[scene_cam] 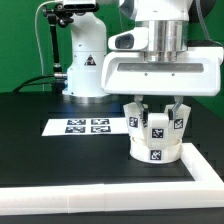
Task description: Assemble stool
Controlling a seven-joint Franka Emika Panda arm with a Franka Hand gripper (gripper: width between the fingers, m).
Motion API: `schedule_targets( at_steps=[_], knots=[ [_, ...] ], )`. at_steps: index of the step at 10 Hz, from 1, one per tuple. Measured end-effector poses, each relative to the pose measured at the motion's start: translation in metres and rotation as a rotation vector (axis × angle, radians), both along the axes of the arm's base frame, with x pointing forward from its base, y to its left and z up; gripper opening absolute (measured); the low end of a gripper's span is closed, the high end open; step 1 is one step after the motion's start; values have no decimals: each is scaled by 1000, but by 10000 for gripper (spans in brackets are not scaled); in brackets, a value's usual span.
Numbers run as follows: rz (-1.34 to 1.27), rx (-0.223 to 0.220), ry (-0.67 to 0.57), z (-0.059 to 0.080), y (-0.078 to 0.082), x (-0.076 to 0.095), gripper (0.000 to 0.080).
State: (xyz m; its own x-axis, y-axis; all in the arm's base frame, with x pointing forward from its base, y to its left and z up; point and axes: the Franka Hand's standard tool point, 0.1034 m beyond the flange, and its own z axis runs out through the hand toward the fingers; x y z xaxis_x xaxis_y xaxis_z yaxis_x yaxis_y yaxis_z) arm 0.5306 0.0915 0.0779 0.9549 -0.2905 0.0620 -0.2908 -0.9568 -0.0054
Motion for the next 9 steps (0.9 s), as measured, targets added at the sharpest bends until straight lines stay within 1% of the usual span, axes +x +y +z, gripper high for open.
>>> schedule_targets(
  at_steps=[3, 4, 5, 6, 7, 9],
  knots=[
    [-114, 10, 2, -1, -1, -1, 351],
    [-105, 9, 2, -1, -1, -1, 546],
    [-105, 9, 2, -1, -1, -1, 618],
    [-105, 9, 2, -1, -1, -1, 640],
    [-105, 9, 5, 0, -1, -1, 640],
    [-109, 23, 30, 20, 0, 4, 648]
  ],
)
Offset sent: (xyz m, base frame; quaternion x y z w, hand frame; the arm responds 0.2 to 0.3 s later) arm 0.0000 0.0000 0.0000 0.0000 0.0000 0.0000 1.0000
